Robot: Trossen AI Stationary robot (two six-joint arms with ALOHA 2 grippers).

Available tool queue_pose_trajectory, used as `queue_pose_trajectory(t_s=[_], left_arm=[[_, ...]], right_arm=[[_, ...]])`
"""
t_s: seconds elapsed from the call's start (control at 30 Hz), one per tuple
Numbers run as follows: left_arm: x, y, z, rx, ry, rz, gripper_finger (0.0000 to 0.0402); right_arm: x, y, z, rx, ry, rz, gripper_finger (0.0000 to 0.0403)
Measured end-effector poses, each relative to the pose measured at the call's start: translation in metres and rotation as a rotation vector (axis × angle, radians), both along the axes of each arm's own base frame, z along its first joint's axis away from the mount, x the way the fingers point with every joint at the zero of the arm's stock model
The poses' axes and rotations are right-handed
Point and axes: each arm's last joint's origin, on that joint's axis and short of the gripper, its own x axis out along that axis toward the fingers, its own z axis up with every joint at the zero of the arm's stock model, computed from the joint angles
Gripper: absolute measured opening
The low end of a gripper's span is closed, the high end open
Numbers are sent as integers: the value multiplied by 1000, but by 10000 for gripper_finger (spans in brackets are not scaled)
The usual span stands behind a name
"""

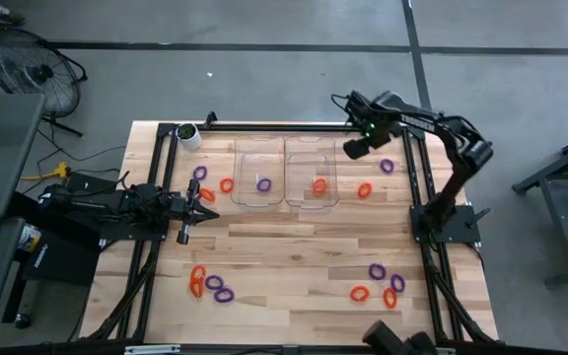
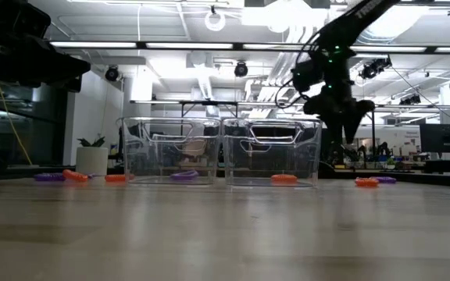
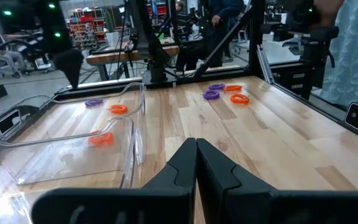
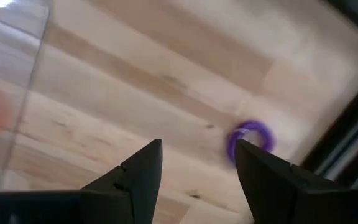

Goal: Sort spring keychains
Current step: Put the orange spring keychain into the right transparent bin

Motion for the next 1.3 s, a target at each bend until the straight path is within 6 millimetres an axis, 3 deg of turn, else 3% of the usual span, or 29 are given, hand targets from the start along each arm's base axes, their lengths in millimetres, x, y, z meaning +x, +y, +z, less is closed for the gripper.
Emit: queue_pose_trajectory(t_s=[0.27,0.7,0.93,1.3], left_arm=[[0,0,0,0,0,0,1],[0,0,0,0,0,0,1],[0,0,0,0,0,0,1],[0,0,0,0,0,0,1]], right_arm=[[-26,46,-12,8,-68,-126,195],[-39,102,-58,-34,-249,-535,194],[-46,116,-73,-8,-220,-601,194],[-43,114,-74,-26,-272,-603,194]])
